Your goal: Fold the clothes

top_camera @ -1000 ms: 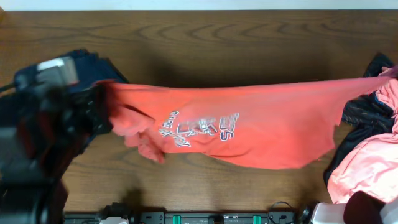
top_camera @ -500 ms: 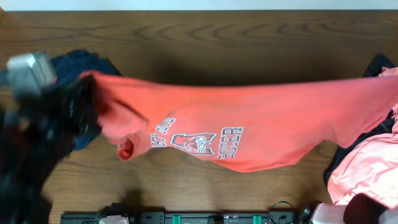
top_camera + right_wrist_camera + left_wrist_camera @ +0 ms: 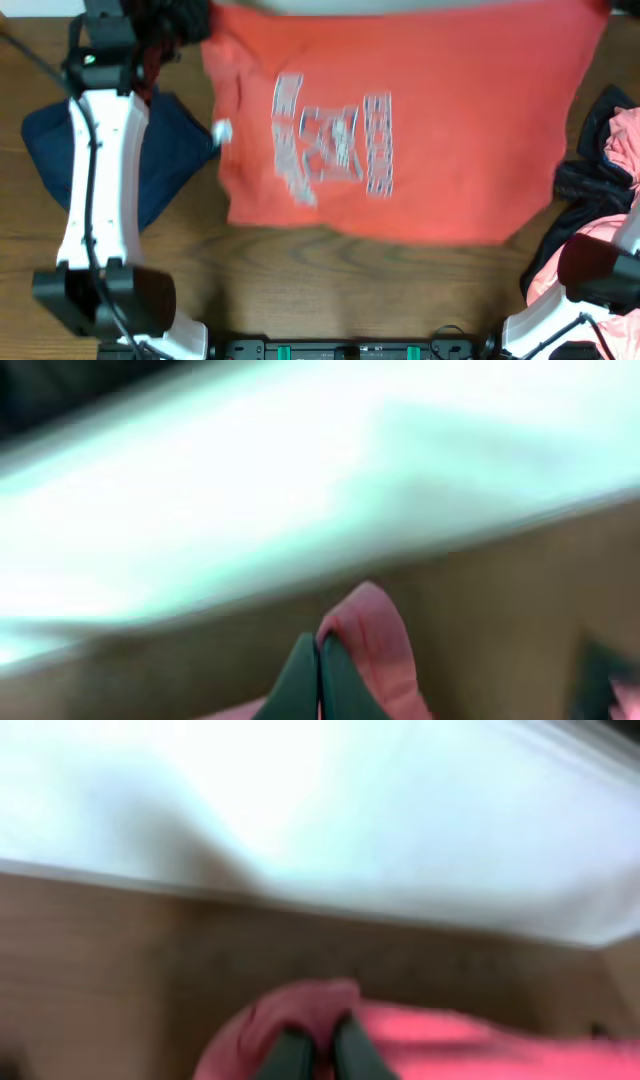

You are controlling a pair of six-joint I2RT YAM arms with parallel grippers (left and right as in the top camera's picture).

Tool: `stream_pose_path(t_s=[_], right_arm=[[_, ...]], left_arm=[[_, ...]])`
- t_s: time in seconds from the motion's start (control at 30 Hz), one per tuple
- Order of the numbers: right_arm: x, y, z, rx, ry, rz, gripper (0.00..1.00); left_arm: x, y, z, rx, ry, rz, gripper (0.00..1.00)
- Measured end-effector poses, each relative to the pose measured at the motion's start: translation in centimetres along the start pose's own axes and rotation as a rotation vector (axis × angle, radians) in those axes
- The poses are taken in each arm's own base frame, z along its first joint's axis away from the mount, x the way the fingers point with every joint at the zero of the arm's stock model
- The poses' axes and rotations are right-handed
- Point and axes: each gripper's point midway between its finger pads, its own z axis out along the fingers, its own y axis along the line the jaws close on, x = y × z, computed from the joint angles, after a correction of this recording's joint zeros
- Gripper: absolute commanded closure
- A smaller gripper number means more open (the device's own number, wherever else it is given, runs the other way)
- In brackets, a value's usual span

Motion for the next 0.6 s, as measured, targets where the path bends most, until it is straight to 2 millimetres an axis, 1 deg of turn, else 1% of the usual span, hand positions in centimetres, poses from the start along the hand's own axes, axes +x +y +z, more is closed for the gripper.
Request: stream_pose_path(t_s=[0.07, 0.1, 0.17, 0.2, 0.27, 0.3, 0.33, 0.37, 0.4, 0.43, 0.47, 0.53, 0.57, 0.6], right_arm=[[-2.5, 1.0, -0.1, -0.044, -0.099, 0.022, 0.99], [-3.6, 1.4, -0.5, -0.061, -0.144, 0.030, 0.99], [-5.6, 2.1, -1.8, -0.085, -0.218, 0.052, 0.99], [-6.3, 2.4, -2.6, -0.094, -0.246, 0.063, 0.99], [-7.1, 2.5, -4.4, -0.095, -0.273, 0.085, 0.99], [-7.2, 2.3, -5.3, -0.087, -0.275, 0.097, 0.99], [-7.1, 2.2, -5.8, -0.080, -0.270, 0.103, 0.99], [-6.9, 1.8, -6.4, -0.066, -0.258, 0.114, 0.99], [-6.4, 1.5, -7.0, -0.051, -0.238, 0.124, 0.99], [-5.7, 1.0, -7.4, -0.027, -0.210, 0.134, 0.99], [-4.8, 0.4, -7.6, 0.002, -0.175, 0.143, 0.99], [-2.1, -1.2, -7.6, 0.091, -0.075, 0.166, 0.99], [-0.8, -2.0, -7.6, 0.133, -0.028, 0.173, 0.99], [0.7, -2.9, -7.5, 0.178, 0.024, 0.177, 0.99]], left_arm=[[-2.9, -1.2, 0.1, 0.060, -0.114, 0.019, 0.94], [-4.4, -2.0, -0.3, 0.085, -0.165, 0.028, 0.94], [-7.7, -3.6, -2.1, 0.129, -0.264, 0.043, 0.94], [-9.5, -4.5, -3.4, 0.149, -0.312, 0.055, 0.95], [-12.5, -6.2, -6.5, 0.187, -0.391, 0.076, 0.94], [-13.5, -6.9, -8.2, 0.203, -0.416, 0.086, 0.94], [-14.0, -7.3, -9.4, 0.212, -0.425, 0.089, 0.94], [-14.2, -7.8, -10.7, 0.223, -0.422, 0.088, 0.94], [-14.0, -8.3, -11.9, 0.232, -0.404, 0.081, 0.94], [-13.3, -8.5, -12.4, 0.239, -0.371, 0.068, 0.94], [-12.3, -8.7, -12.9, 0.241, -0.319, 0.046, 0.94], [-8.7, -8.4, -12.9, 0.232, -0.165, -0.014, 0.94], [-6.8, -7.9, -12.6, 0.215, -0.084, -0.047, 0.94], [-4.1, -7.3, -12.2, 0.193, 0.023, -0.089, 0.94]])
